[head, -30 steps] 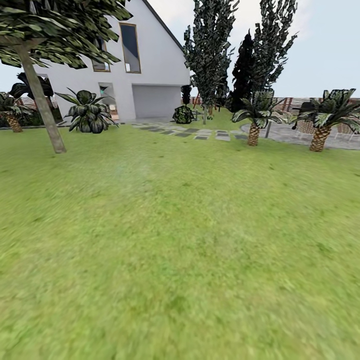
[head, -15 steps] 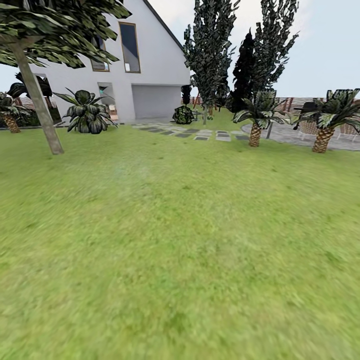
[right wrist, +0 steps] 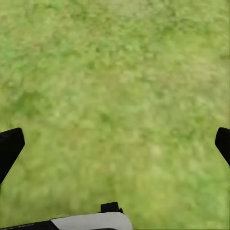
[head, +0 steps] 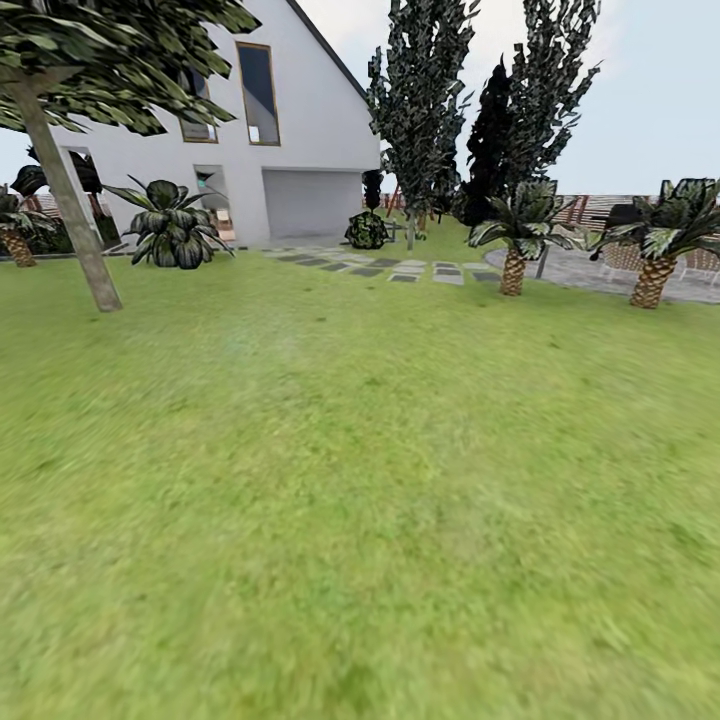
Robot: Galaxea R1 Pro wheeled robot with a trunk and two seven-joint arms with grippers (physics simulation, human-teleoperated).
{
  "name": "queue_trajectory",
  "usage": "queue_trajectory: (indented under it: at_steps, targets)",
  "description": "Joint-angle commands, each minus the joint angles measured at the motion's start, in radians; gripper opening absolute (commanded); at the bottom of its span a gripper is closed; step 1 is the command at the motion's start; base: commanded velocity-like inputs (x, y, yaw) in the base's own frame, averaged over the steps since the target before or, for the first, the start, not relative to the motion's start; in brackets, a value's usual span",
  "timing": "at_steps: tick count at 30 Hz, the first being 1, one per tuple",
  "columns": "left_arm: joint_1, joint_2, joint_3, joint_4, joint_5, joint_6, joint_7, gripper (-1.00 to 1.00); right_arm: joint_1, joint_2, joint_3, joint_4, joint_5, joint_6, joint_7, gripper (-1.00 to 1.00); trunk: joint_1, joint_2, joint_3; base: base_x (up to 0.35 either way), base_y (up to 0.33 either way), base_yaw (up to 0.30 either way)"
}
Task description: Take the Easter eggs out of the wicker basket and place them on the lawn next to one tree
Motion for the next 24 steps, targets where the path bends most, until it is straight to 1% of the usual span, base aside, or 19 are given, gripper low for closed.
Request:
queue_trajectory:
  at_steps: [1,24]
  targets:
    - [-0.001,0.0,0.006,0.001,-0.003,-0.003,-0.001,1.0,-0.001,0.0,-0.001,0.002,0.0,-0.004,-0.001,1.0,0.001,-0.002,-0.002,0.333,0.0,0.0]
    - [-0.001,0.0,0.005,0.0,-0.004,-0.004,-0.001,1.0,-0.001,0.0,-0.001,0.002,0.0,-0.004,-0.001,1.0,0.001,-0.002,-0.002,0.338,0.0,0.0]
